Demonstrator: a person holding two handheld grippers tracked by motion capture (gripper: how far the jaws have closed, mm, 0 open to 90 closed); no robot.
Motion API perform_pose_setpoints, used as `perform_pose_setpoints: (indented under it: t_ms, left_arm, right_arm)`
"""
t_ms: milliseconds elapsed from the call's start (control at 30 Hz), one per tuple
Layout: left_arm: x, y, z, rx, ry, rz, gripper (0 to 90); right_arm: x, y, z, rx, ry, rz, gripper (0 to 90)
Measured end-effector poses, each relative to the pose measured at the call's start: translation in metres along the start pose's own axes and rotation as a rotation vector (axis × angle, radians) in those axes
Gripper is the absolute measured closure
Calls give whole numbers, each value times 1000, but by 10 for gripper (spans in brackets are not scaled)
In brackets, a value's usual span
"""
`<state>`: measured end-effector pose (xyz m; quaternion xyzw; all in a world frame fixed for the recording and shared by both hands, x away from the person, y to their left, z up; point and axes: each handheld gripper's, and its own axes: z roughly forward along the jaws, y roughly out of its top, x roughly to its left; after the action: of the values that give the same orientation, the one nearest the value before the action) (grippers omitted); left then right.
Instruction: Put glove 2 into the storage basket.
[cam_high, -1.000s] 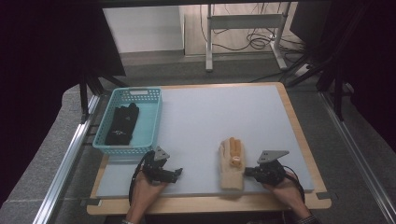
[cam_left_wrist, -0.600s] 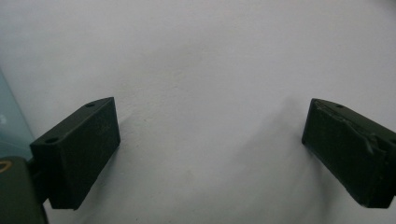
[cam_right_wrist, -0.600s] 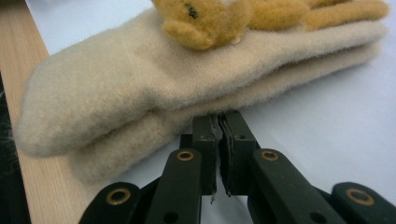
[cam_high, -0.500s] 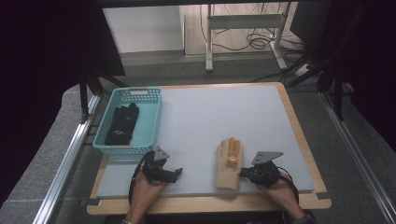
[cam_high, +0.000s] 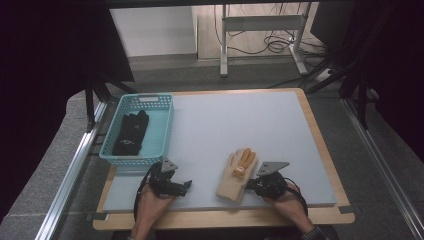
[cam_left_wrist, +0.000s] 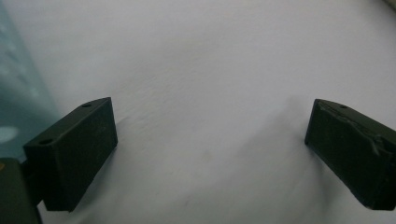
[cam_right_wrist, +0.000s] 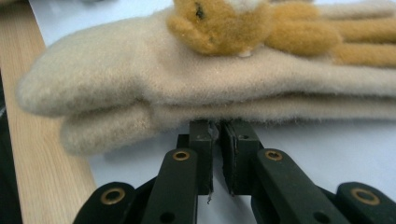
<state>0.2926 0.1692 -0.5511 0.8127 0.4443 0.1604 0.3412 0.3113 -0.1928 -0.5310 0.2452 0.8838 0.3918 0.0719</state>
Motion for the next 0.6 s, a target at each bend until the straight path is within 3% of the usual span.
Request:
perform_pose_setpoints:
  t_ms: [133,600]
  left_arm:
    - [6,-2,-2,5,5,-6,13]
    - [7,-3,-2,5,-3,1,12]
  right_arm:
    - [3,7,9,-2,3,-4,811]
    - [9,33,41,-6,-21,-25,809]
